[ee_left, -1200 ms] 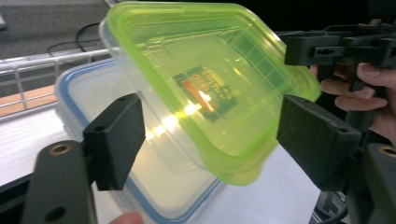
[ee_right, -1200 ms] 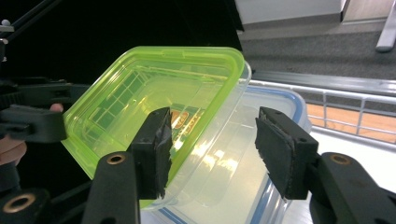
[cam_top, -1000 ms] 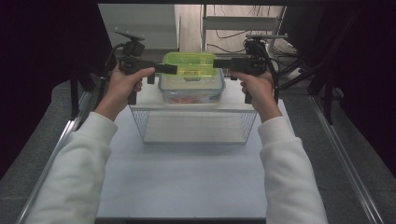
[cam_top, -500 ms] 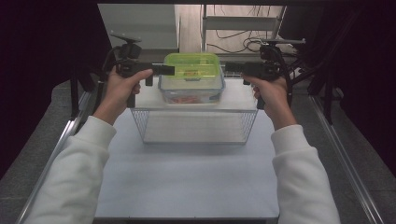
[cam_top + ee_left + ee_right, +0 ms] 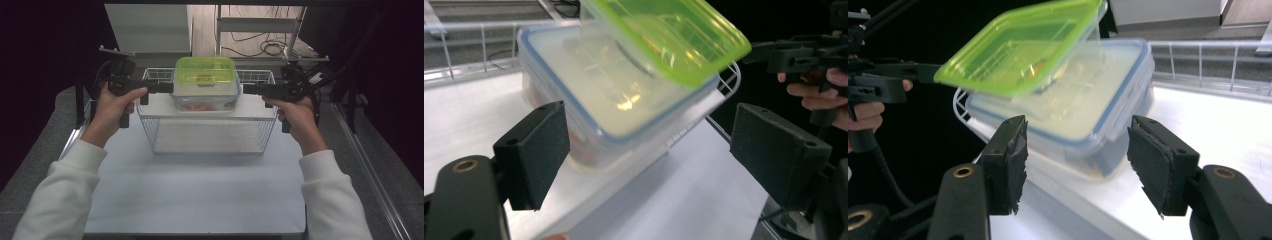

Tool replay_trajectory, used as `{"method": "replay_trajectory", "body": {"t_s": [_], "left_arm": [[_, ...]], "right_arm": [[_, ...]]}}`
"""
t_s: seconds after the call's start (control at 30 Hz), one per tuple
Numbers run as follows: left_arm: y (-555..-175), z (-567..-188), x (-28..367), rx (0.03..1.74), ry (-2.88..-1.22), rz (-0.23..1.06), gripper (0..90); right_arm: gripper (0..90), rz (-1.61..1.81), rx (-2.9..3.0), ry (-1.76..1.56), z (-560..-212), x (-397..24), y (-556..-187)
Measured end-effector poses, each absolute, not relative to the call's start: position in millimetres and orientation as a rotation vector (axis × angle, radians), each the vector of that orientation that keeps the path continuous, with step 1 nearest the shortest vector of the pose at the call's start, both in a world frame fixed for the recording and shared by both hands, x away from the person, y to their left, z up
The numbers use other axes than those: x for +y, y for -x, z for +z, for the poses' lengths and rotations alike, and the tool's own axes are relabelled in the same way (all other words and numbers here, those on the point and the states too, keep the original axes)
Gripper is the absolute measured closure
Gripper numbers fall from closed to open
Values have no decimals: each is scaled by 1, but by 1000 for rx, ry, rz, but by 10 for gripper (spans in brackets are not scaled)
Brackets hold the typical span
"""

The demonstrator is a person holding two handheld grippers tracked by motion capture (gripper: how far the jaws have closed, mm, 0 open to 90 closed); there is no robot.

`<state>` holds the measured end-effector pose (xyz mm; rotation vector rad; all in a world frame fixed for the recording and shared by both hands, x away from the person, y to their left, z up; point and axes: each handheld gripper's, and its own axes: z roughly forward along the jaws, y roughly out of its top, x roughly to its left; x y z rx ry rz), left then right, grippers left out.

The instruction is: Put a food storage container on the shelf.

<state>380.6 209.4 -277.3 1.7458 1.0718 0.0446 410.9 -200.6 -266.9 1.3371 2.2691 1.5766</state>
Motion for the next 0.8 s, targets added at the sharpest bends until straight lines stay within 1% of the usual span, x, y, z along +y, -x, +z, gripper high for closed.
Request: {"method": "replay_trajectory", "body": {"t_s": [0.23, 0.43, 0.57, 0.63, 0.8], "left_arm": [[-357, -289, 219, 1045, -1790, 28, 166], [-335, -309, 223, 1007, -1805, 20, 179], [-319, -327, 225, 969, -1828, -10, 179], [-311, -337, 225, 976, -1841, 16, 181], [-299, -365, 229, 988, -1850, 21, 184]], "right_arm": [[390, 1542, 2340, -1290, -277, -209, -394], [382, 1540, 2387, -1262, -295, -215, -379], [377, 1551, 2417, -1242, -313, -218, -368], [375, 1548, 2434, -1235, -324, -219, -363], [369, 1535, 2467, -1231, -351, -223, -350]]}}
